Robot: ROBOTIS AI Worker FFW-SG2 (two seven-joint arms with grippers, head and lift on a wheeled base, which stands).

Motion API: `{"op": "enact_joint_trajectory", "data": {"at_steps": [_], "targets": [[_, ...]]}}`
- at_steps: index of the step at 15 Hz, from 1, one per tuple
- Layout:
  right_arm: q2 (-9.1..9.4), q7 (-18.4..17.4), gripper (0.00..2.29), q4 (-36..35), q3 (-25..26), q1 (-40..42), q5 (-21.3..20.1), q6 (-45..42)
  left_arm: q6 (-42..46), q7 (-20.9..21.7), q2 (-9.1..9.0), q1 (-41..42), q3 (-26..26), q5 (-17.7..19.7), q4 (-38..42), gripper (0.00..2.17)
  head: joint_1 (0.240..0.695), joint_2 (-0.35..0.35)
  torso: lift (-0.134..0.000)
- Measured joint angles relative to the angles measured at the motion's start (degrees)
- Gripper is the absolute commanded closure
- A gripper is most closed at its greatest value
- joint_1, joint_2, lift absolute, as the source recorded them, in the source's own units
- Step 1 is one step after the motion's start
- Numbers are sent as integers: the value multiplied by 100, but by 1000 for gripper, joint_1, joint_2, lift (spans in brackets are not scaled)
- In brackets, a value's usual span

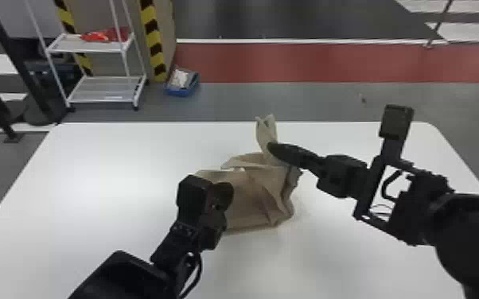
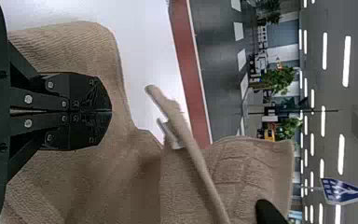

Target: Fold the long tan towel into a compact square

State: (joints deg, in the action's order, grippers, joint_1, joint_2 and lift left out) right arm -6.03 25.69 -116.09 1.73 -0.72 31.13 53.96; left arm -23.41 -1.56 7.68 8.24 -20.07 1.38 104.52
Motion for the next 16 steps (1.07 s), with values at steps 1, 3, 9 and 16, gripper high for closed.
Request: {"op": "enact_joint_trajectory", "data": {"at_steps": [1, 3, 9, 16], "targets": [[0, -33, 1507, 23, 22, -6, -19, -67, 13, 75, 18, 46, 102, 71, 136, 2010, 695, -5, -123], [-1, -40, 1507, 52, 105, 23, -17, -167, 10, 231, 31, 148, 318, 206, 293, 1993, 695, -2, -123], [-6, -33, 1507, 110, 290, 79, 120, -286, 570, 800, 34, 169, 759, 250, -573, 1997, 695, 13, -123], [-3, -27, 1504, -133, 218, -8, 451, 283, 687, 1135, -4, 124, 958, 282, -870, 1997, 695, 54, -123]]}}
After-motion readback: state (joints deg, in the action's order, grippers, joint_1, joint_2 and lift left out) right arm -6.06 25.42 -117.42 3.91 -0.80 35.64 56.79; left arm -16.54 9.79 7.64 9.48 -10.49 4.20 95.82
